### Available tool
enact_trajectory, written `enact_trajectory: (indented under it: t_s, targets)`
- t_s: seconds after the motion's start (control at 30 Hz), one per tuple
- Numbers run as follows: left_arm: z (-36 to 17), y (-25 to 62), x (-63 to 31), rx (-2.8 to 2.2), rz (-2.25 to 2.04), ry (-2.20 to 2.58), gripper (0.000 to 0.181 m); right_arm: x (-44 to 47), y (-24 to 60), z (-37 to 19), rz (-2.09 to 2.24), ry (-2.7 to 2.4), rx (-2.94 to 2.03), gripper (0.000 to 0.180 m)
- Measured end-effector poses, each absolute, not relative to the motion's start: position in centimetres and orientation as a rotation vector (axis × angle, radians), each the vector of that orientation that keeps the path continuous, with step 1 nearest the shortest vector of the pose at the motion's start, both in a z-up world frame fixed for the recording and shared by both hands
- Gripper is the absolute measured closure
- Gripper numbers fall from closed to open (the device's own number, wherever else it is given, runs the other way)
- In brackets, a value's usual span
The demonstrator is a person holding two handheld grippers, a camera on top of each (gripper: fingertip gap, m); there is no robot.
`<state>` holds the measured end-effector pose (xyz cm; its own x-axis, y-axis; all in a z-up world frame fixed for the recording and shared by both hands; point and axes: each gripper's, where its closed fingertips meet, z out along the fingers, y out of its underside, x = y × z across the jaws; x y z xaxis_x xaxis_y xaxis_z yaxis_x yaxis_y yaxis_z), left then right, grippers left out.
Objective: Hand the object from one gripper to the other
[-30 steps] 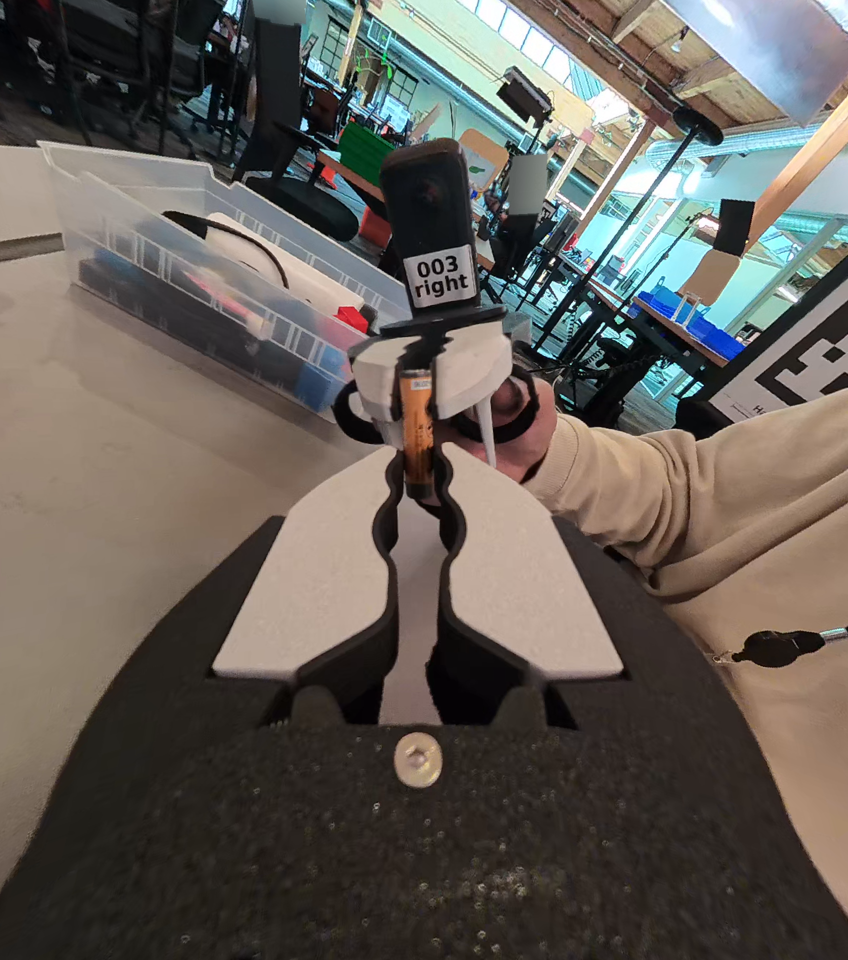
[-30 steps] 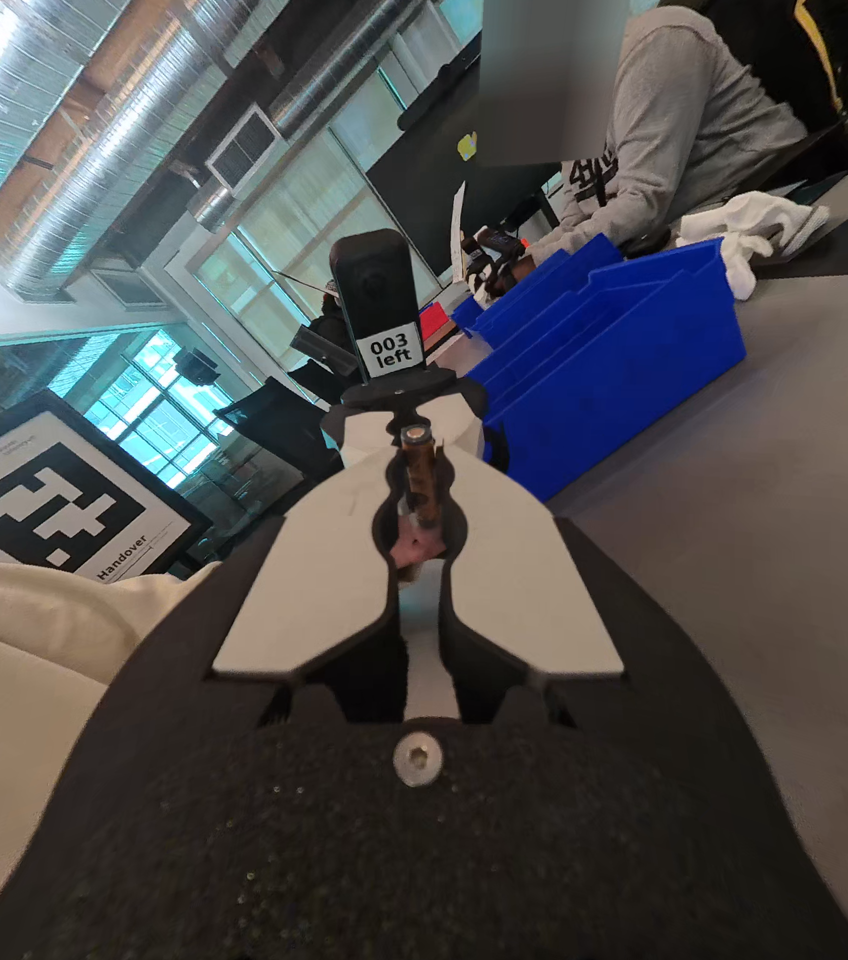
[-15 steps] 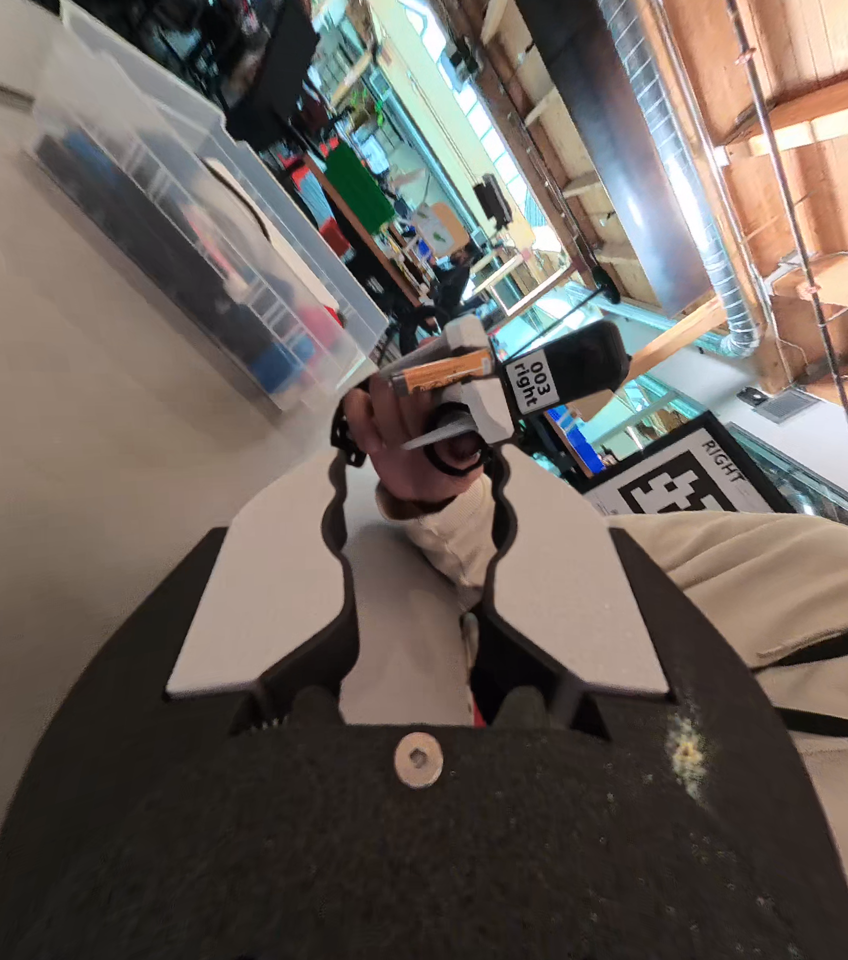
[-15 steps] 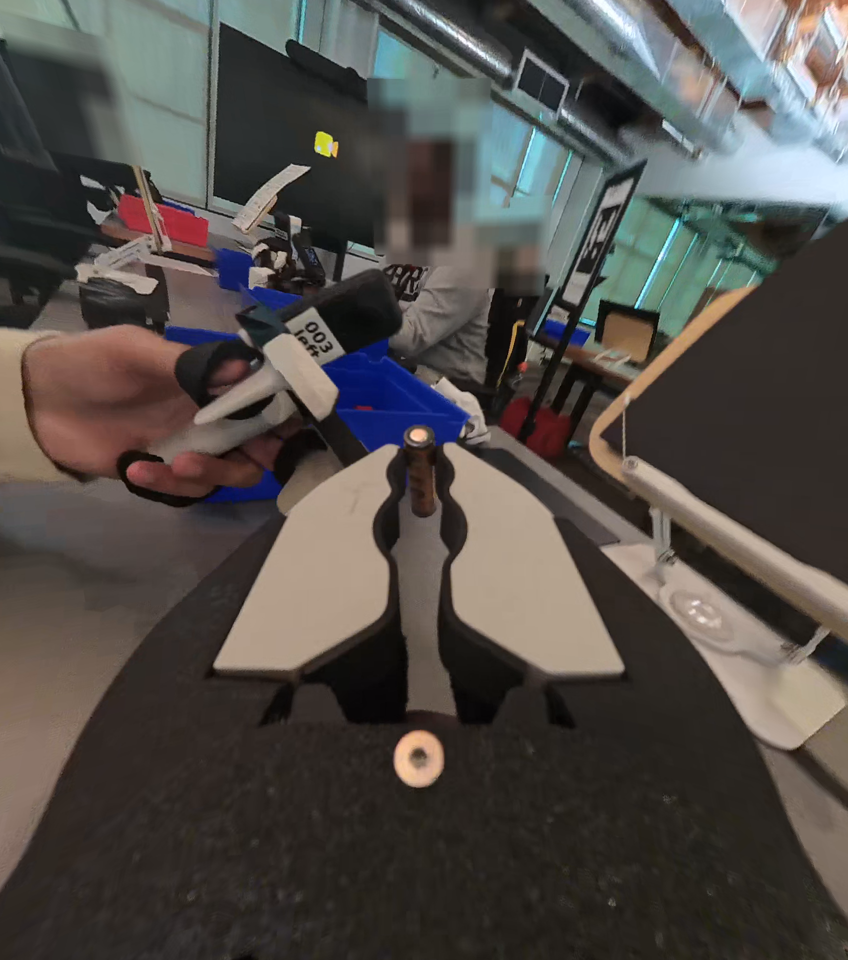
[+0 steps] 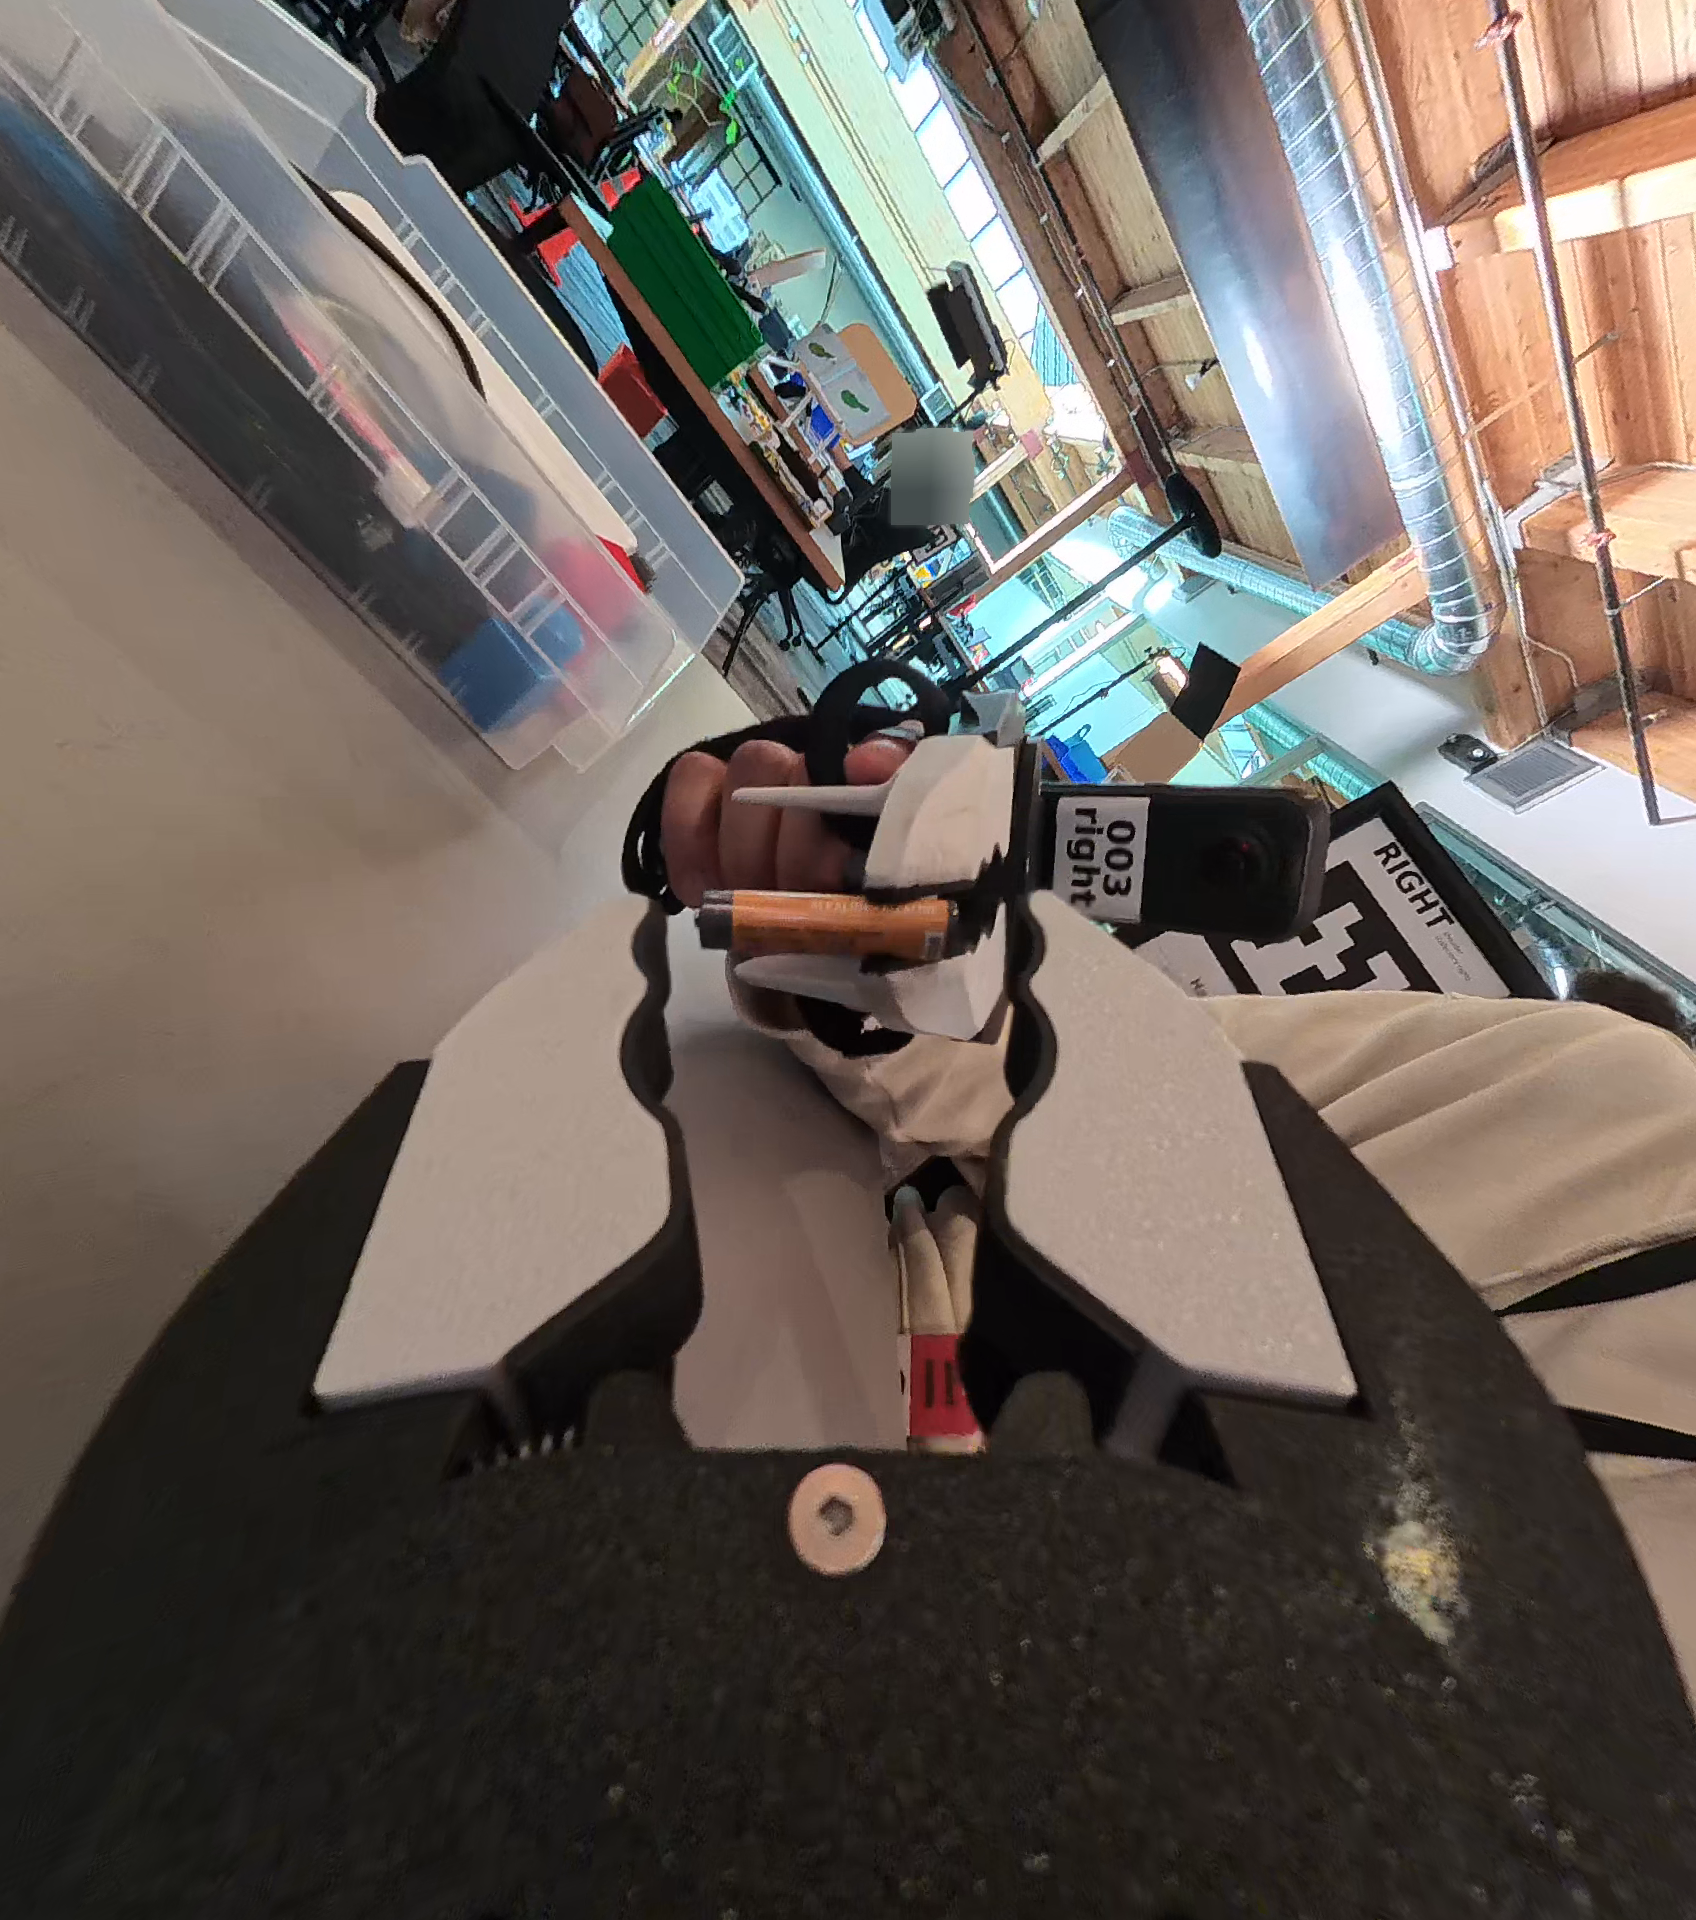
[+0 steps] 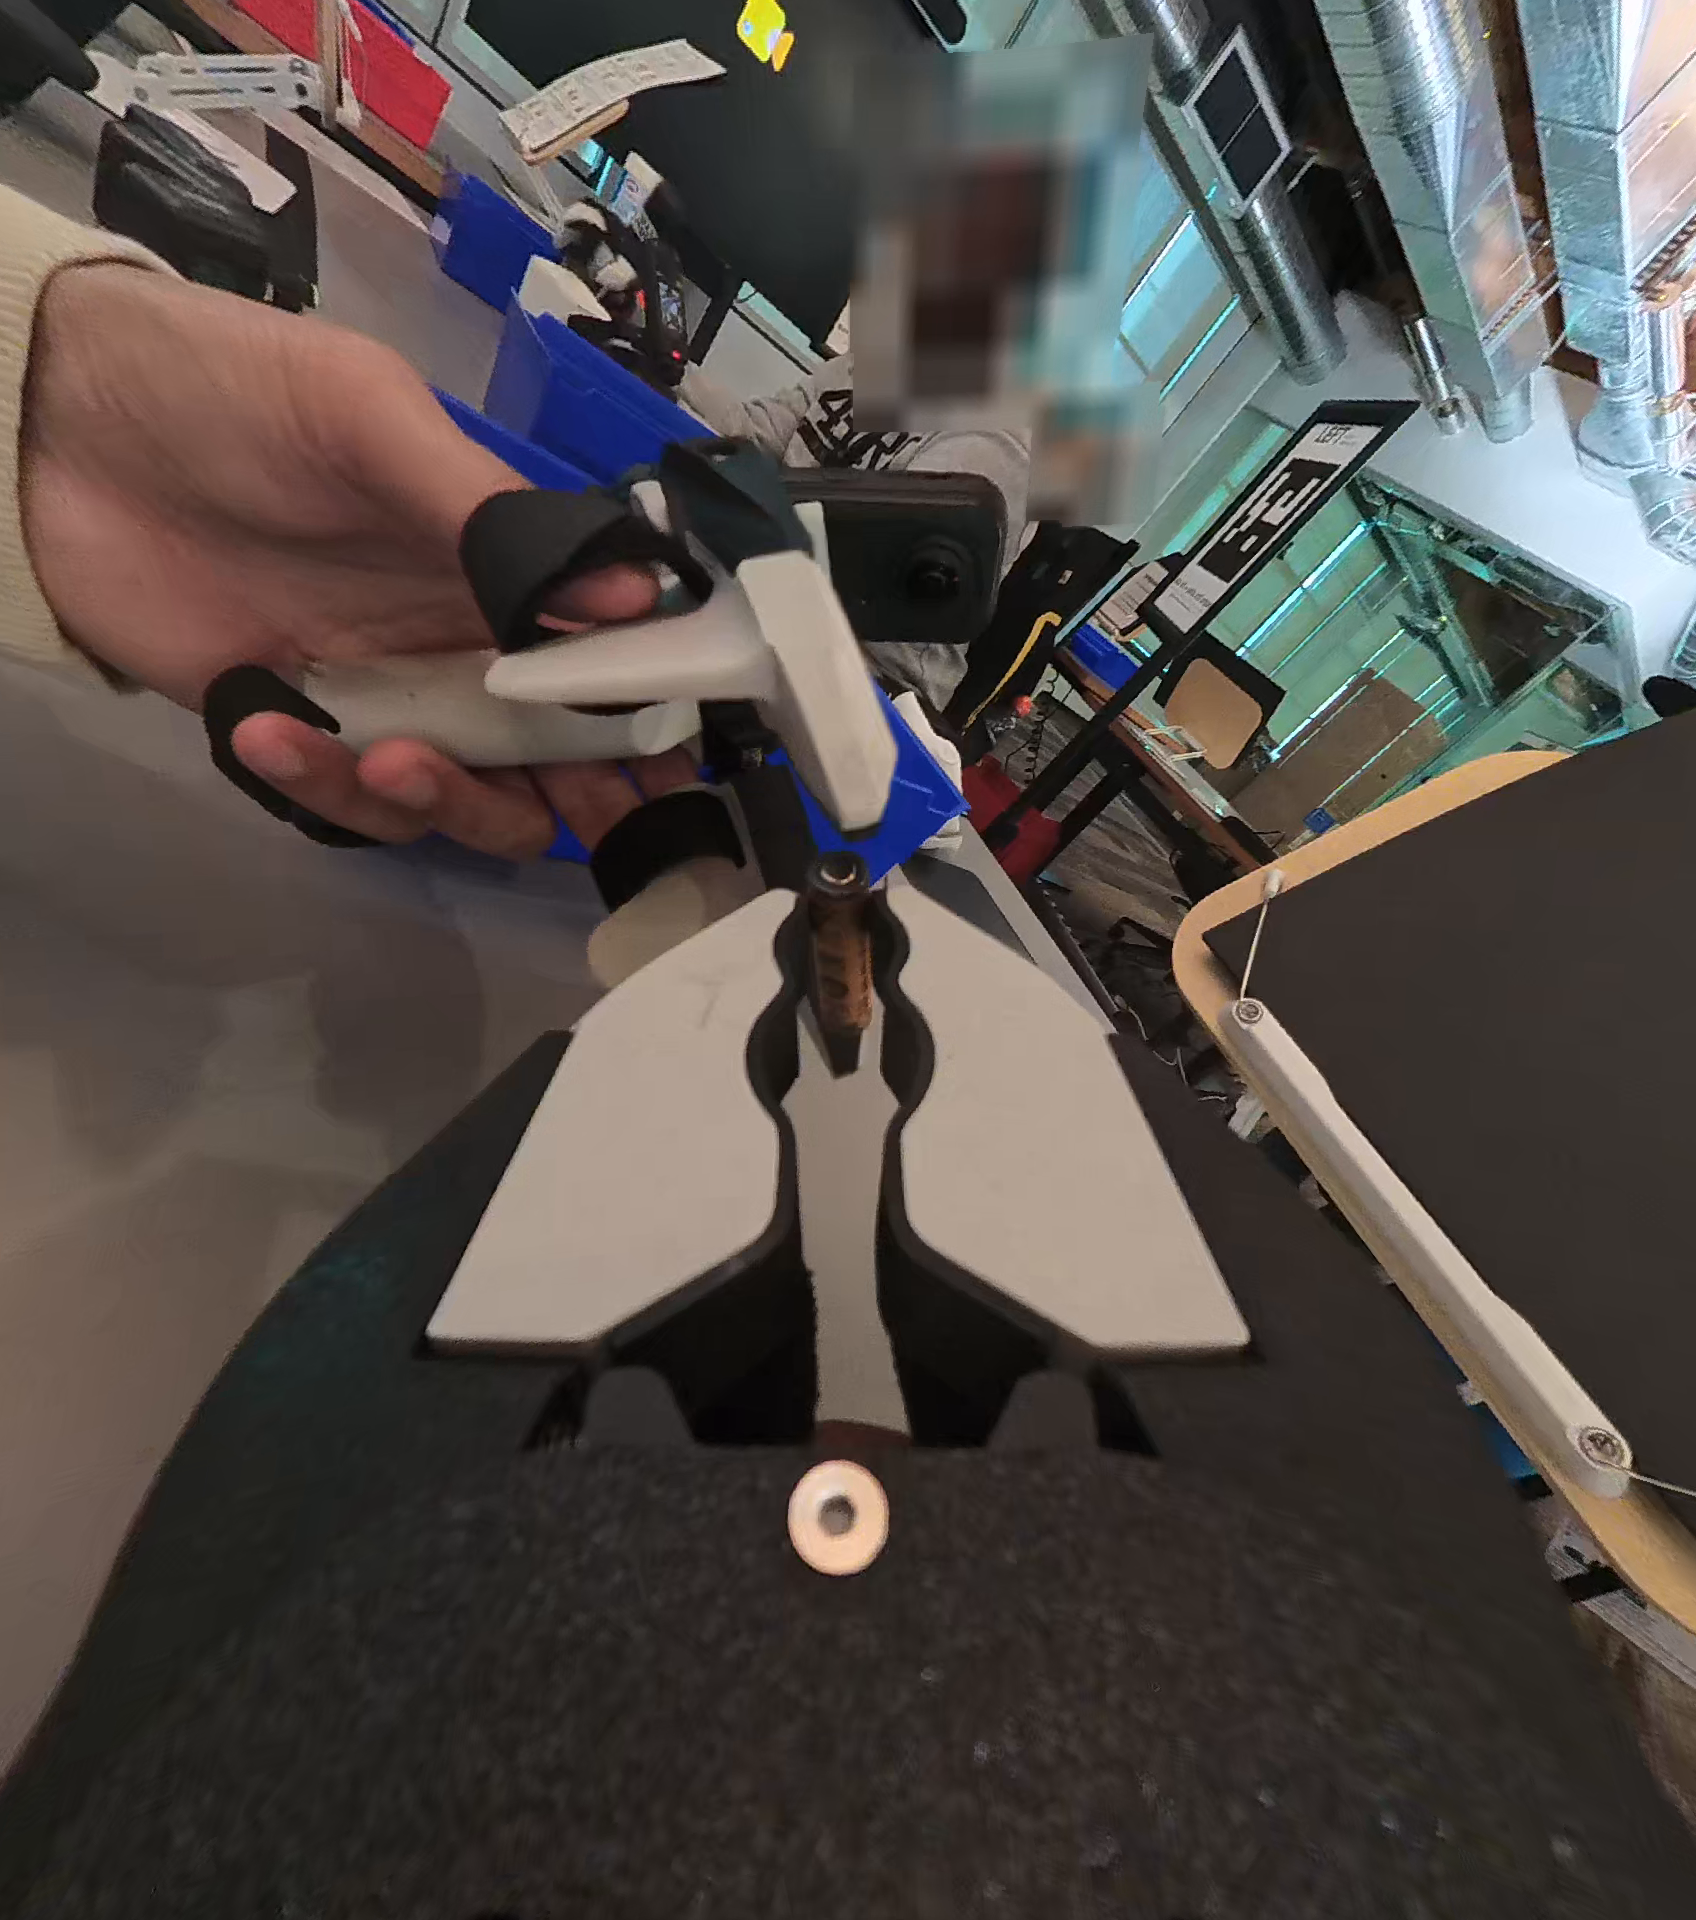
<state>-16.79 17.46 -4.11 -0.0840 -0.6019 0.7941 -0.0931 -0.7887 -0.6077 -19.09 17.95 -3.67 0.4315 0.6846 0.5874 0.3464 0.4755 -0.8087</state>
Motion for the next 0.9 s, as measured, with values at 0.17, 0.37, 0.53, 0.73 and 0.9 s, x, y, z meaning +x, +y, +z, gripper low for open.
enact_trajectory:
  t_s: [0.17, 0.37, 0.53, 0.73, 0.9]
  targets:
    - [-4.2, 17.0, -16.5, -1.837, -1.914, 0.796, 0.132, -19.4, 17.6, -3.5, 0.334, -1.154, -1.12, 0.169]
    - [-3.6, 17.2, -17.0, -1.808, -1.989, 0.752, 0.133, -19.5, 17.6, -3.7, 0.445, -1.122, -1.176, 0.159]
    - [-1.2, 18.0, -18.9, -1.595, -2.035, 0.717, 0.133, -18.9, 18.3, -3.7, 0.891, -0.937, -1.398, 0.152]
    - [-2.5, 17.7, -18.9, -1.557, -1.307, 1.107, 0.132, -20.3, 17.4, -5.0, 1.783, -0.6, -1.733, 0.124]
    - [-2.6, 16.2, -18.4, -1.48, -1.107, 1.289, 0.132, -20.1, 16.1, -3.9, 2.301, -0.415, -1.66, 0.131]
